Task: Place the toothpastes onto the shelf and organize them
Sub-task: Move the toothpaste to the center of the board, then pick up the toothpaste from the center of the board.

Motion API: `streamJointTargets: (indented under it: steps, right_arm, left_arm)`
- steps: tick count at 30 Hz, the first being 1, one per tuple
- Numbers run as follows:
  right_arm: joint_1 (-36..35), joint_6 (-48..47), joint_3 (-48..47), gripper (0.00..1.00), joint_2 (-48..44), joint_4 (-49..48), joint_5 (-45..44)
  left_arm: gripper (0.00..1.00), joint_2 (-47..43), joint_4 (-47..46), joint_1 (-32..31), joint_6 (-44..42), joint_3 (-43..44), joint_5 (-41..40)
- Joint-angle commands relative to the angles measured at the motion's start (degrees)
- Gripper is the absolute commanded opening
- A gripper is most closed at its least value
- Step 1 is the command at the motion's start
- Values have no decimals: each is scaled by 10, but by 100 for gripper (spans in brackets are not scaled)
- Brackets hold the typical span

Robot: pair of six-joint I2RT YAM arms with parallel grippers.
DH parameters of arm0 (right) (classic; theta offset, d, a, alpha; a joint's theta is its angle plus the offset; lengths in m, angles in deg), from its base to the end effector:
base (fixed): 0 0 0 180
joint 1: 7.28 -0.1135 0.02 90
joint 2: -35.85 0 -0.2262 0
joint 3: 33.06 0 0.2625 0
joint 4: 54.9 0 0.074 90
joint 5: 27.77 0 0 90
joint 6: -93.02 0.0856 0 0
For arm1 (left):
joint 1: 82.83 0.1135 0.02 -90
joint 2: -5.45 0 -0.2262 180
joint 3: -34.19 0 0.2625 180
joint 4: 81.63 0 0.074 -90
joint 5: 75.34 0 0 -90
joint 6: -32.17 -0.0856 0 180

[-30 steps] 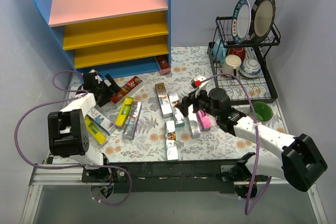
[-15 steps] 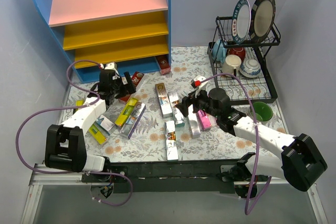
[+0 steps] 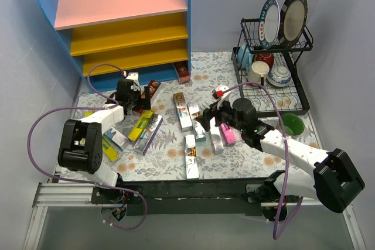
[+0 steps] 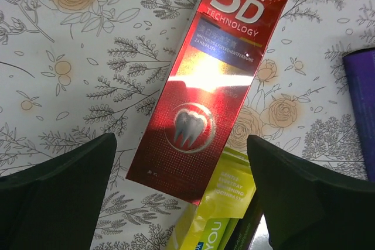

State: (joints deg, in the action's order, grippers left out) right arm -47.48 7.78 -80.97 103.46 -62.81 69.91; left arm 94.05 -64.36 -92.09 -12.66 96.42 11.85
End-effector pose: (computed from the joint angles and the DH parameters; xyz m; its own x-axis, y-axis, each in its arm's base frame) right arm 0.2496 0.2259 0.2017 -0.2169 -0.0756 -0.9733 -0.7241 0.6811 0.1084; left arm 0.3610 -0.0546 0.1130 -0.5694 -0.6249 -0.5342 -0.3944 0.7778 -0.4894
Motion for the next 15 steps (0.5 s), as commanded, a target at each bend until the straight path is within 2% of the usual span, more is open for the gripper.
streamJointTargets:
  steps: [1, 4, 6, 10, 15]
  right_arm:
    - [-2, -9, 6, 96, 2, -33, 7]
    - [-2, -9, 7, 96, 2, -33, 6]
    - [-3, -10, 8, 96, 3, -36, 5]
    - [-3, -10, 9, 96, 6, -36, 6]
    - [-3, -10, 9, 96, 5, -36, 6]
  left_arm:
    - [88, 28, -16, -1, -25, 15, 13]
    - [76, 46, -12, -1, -20, 23, 21]
    - [73, 51, -12, -1, -16, 22, 26]
    - [58, 47, -6, 0, -10, 22, 27]
    - [48, 9, -5, -4, -2, 18, 46]
